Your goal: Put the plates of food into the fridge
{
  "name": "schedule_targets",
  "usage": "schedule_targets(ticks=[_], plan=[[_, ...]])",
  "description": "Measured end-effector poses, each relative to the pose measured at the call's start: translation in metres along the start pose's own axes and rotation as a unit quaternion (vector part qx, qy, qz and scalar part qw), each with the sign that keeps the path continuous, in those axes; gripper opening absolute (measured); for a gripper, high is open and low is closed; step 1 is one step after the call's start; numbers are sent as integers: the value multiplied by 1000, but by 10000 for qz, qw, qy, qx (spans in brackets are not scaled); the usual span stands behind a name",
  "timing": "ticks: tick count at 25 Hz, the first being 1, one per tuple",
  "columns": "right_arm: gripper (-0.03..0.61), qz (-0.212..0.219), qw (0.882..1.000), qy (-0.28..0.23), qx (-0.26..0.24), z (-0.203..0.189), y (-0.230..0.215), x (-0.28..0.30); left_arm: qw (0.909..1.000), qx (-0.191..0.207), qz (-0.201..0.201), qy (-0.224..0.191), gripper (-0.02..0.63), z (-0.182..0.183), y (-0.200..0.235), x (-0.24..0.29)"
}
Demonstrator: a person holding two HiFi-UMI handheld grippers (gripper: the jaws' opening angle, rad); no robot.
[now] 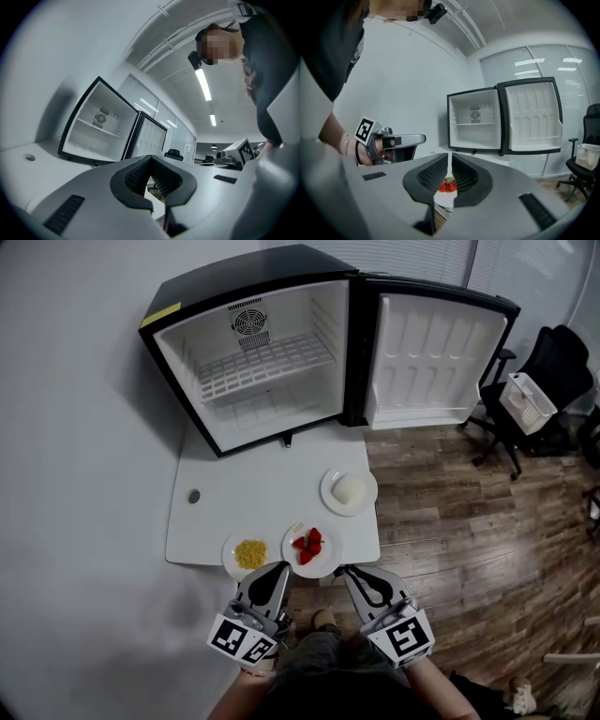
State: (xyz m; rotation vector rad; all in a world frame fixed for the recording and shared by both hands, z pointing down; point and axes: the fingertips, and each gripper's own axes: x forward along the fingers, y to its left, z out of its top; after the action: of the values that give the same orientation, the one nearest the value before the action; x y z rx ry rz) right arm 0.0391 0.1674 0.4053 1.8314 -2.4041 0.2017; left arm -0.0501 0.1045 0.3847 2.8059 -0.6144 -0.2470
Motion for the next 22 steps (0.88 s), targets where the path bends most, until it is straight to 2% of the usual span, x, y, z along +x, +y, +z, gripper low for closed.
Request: schedule_targets(ticks=[5, 10, 12, 16, 19, 22], plan=[[8, -105, 9989, 405, 197, -16, -37, 14, 10000, 31, 6, -32, 6, 0, 5, 17], [10, -313, 9956, 799, 365, -41, -87, 34, 9996, 100, 231, -117, 6, 3, 17, 26], [48, -369, 9943, 918, 392, -48, -107, 43, 9992, 120, 335, -194, 6, 5, 20, 31], [69, -561, 9918, 1078, 406, -60, -148, 59, 9981, 20, 513, -328, 6, 0, 26, 52], [84, -723, 9879, 1229, 616, -78, -177, 71, 9970, 2, 678, -369, 6, -4, 34, 66], [99, -846, 9827, 1454, 775, -94, -201, 85, 9969, 12, 672, -397, 6, -7, 36, 83]])
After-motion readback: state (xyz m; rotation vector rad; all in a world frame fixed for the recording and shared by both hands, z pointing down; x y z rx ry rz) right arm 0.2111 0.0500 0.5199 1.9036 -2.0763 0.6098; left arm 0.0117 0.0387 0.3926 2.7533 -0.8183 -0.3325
